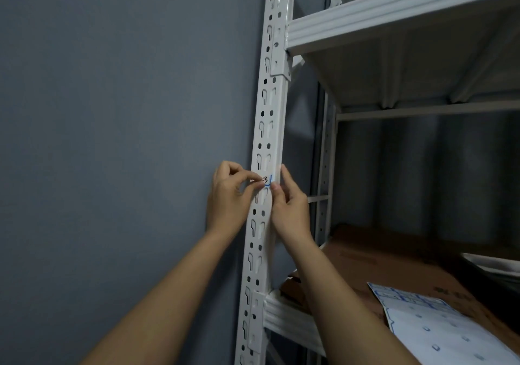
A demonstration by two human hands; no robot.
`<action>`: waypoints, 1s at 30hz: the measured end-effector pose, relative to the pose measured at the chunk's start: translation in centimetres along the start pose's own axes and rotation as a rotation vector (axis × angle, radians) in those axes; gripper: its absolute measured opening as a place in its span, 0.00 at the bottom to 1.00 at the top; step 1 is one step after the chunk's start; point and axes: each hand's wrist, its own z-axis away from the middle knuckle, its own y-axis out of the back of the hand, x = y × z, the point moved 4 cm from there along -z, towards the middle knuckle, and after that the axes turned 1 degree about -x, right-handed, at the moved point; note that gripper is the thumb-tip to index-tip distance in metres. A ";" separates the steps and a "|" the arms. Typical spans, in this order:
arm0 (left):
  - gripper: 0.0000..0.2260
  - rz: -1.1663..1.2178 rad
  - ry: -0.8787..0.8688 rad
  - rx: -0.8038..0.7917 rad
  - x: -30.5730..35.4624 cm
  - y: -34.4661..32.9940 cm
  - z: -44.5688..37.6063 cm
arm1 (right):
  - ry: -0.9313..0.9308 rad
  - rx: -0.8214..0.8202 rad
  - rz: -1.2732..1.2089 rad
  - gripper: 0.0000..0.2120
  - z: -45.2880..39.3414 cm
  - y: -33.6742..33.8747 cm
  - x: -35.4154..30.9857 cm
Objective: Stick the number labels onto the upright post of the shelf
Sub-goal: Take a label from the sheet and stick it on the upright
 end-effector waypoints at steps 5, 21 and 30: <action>0.05 -0.043 -0.055 -0.008 0.1 -0.1 -0.2 | 0.016 0.016 -0.002 0.21 -0.1 0.1 0.1; 0.09 0.100 0.068 -0.116 -1.1 -0.7 -1.0 | 0.026 0.035 0.084 0.21 0.0 0.0 0.0; 0.05 -0.012 0.023 -0.015 0.2 0.0 -0.2 | 0.014 0.014 0.075 0.21 0.1 0.1 -0.1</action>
